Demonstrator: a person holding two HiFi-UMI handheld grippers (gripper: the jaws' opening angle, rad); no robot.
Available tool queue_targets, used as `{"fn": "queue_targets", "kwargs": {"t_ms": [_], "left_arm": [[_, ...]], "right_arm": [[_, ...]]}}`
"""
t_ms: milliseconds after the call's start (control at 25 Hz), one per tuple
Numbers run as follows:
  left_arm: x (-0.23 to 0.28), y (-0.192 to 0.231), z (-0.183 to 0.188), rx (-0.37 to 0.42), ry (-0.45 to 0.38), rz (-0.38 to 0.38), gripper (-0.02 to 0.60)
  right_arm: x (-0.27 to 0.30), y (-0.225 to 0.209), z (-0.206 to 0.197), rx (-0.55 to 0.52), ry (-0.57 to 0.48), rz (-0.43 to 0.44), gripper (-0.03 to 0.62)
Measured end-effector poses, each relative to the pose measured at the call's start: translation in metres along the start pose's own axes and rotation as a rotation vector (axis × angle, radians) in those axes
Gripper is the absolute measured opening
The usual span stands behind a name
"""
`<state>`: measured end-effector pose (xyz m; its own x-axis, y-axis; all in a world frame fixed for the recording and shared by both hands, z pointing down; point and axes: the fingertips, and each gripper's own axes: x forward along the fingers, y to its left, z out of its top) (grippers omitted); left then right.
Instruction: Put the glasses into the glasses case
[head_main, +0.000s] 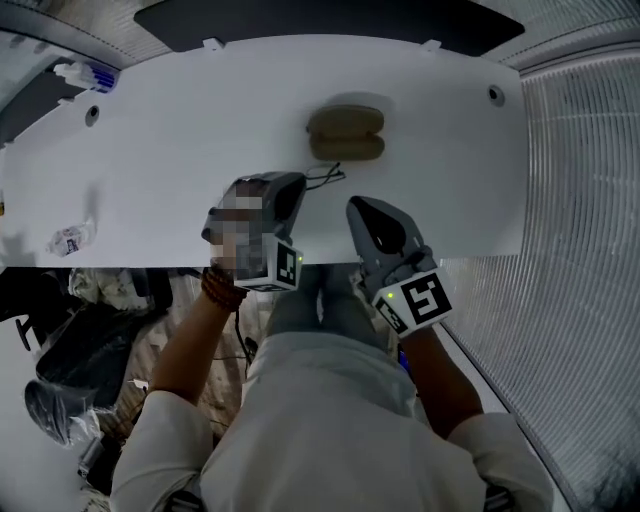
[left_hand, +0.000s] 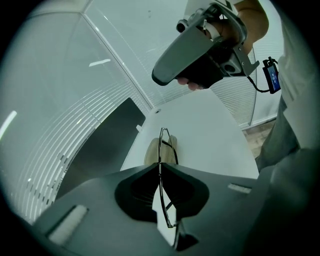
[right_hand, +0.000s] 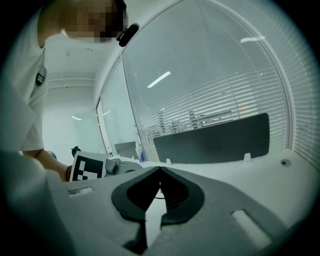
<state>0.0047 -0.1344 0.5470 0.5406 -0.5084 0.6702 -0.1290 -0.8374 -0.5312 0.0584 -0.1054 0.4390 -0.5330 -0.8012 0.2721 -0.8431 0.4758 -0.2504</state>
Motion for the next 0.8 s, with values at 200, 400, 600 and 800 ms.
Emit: {"fn": "queue_targets", "kwargs": {"t_ms": [200, 400, 600, 800], "left_arm": [[0.023, -0.004, 0.035, 0.056, -0.045, -0.039, 0.018], [0.045, -0.005, 0.047, 0.061, -0.057, -0.060, 0.017], [0.068, 0.005, 0.049, 0.093, -0.056, -0.074, 0.018], [0.096, 0.010, 0.044, 0.101, -0.041, -0.104, 0.017]], "right_arm": [[-0.021, -0.029, -0.004, 0.026, -0.005, -0.073, 0.002], [-0.023, -0.041, -0.007, 0.037, -0.012, -0.082, 0.002], [-0.015, -0.052, -0.014, 0.043, -0.005, -0.074, 0.002], [-0.007, -0.065, -0.026, 0.063, 0.013, -0.073, 0.002]]}}
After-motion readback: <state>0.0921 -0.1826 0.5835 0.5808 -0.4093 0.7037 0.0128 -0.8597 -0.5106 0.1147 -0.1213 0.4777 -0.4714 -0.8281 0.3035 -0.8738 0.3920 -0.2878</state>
